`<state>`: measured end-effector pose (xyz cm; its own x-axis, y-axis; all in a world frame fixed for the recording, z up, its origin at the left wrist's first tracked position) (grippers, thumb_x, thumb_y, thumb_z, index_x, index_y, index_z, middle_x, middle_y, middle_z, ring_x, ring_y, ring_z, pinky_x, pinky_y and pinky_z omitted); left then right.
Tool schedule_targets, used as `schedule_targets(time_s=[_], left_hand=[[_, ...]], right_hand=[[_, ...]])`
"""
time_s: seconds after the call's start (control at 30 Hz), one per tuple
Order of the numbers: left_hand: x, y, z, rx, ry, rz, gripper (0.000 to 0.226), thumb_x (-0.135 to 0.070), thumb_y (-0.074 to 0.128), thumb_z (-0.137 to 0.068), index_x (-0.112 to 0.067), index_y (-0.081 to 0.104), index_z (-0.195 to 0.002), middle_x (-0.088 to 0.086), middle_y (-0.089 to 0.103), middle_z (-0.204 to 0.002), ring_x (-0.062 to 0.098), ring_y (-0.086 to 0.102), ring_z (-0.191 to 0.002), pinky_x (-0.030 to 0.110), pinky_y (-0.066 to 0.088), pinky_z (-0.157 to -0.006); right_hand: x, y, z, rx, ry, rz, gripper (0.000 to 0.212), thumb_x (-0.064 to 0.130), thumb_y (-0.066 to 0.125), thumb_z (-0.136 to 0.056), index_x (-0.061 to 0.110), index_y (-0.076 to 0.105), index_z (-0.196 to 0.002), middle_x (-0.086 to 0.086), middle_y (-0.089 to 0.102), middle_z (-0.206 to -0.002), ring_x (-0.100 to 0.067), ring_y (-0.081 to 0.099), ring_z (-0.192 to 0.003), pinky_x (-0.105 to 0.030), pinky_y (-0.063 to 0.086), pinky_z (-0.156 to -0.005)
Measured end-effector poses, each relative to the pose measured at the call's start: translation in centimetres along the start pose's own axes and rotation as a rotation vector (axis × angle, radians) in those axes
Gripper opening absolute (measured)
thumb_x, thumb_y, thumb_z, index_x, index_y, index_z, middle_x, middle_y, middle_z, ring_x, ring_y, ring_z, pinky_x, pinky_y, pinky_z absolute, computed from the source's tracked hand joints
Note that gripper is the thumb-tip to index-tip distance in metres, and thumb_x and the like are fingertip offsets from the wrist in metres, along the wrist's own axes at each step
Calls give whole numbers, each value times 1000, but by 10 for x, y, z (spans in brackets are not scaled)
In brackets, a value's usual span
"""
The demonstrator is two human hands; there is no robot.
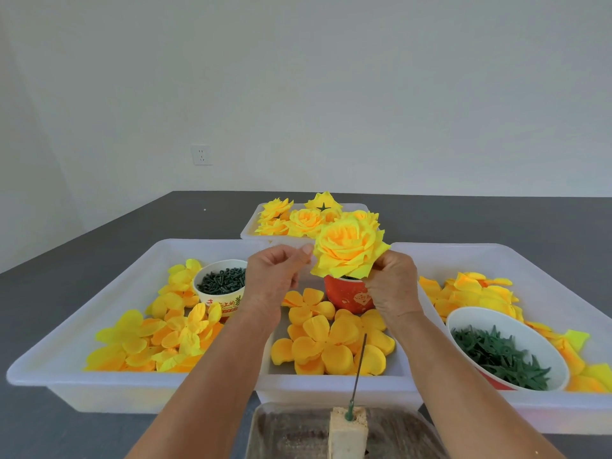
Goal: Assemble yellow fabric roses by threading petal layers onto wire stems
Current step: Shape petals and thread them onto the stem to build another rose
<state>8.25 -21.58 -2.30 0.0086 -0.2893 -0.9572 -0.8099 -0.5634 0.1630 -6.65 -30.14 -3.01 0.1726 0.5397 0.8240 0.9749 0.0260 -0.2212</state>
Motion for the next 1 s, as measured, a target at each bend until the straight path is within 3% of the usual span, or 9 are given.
schedule_targets(time_s=[0.1, 0.23, 0.33, 0.43, 0.53, 0.73, 0.83, 0.9, 1.0], left_hand=[[3, 6, 3, 97, -68, -122, 35, -31, 69, -80, -1, 64, -62, 3, 50, -50, 10, 41, -46, 18, 38, -47], [5, 5, 2, 164, -178, -53, 24, -27, 66, -81, -4, 65, -75, 5, 54, -61, 12, 44, -54, 21, 39, -52], [4, 5, 2, 243, -247, 34, 18, -23, 67, -77, -6, 63, -79, 8, 52, -68, 12, 44, -56, 19, 40, -52], [3, 3, 2, 274, -313, 137, 15, -18, 68, -66, -9, 61, -75, 4, 52, -64, 9, 47, -52, 17, 42, -49], [5, 0, -1, 223, -350, 229, 6, -12, 64, -77, -11, 58, -75, 1, 56, -64, 9, 50, -53, 16, 44, -47], [5, -3, -4, 83, -94, 1, 16, -5, 62, -86, -8, 61, -70, 12, 56, -71, 18, 48, -62, 29, 43, -60], [3, -6, -4, -46, 105, -246, 19, 0, 65, -82, -10, 63, -67, 4, 58, -61, 12, 46, -55, 25, 42, -54], [0, -6, -3, -109, 192, -378, 20, -1, 66, -81, -14, 64, -66, -1, 58, -59, 8, 47, -53, 23, 43, -51], [2, -7, -3, -91, 66, -152, 18, -10, 63, -88, -10, 63, -70, -3, 52, -50, 6, 44, -44, 19, 40, -42]], right_hand=[[1, 0, 0, 6, -35, 28, 6, 9, 74, -79, 4, 73, -77, 14, 56, -60, 1, 50, -58, -5, 36, -50], [2, 2, 1, 52, -54, -8, 4, 3, 71, -79, 2, 74, -81, 11, 59, -66, 3, 52, -63, -2, 39, -53], [1, 4, 1, 97, -19, -70, 4, 2, 70, -81, 3, 73, -78, 5, 63, -70, -8, 58, -67, -11, 44, -58], [-1, 5, 2, 157, 39, -143, 17, 8, 72, -81, 22, 69, -71, 10, 65, -70, -7, 60, -70, -16, 45, -59], [-1, 7, 3, 230, 75, -153, 14, 8, 74, -78, 20, 71, -72, 10, 67, -71, -6, 62, -70, -16, 47, -62], [-3, 9, 6, 351, 199, -253, 22, 4, 81, -67, 24, 73, -74, 11, 72, -69, 2, 64, -66, -12, 50, -56], [-3, 11, 8, 412, 169, -165, 28, 2, 80, -68, 14, 73, -93, -3, 73, -87, -13, 66, -82, -23, 55, -71], [-4, 11, 9, 442, 163, -100, 20, 5, 79, -71, 16, 74, -87, -1, 72, -83, -14, 63, -79, -27, 52, -71], [-4, 11, 8, 426, 144, -103, 19, 5, 79, -70, 18, 74, -82, 2, 72, -80, -11, 63, -76, -26, 53, -69]])
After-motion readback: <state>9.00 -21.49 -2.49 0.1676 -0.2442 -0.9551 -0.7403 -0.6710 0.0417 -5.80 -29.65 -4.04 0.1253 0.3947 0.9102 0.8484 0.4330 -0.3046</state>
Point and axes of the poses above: each hand's wrist, its own z-axis away from the middle knuckle, its own y-axis out of the palm, x = y × z, the point moved 3 cm from there along -z, towards the middle knuckle
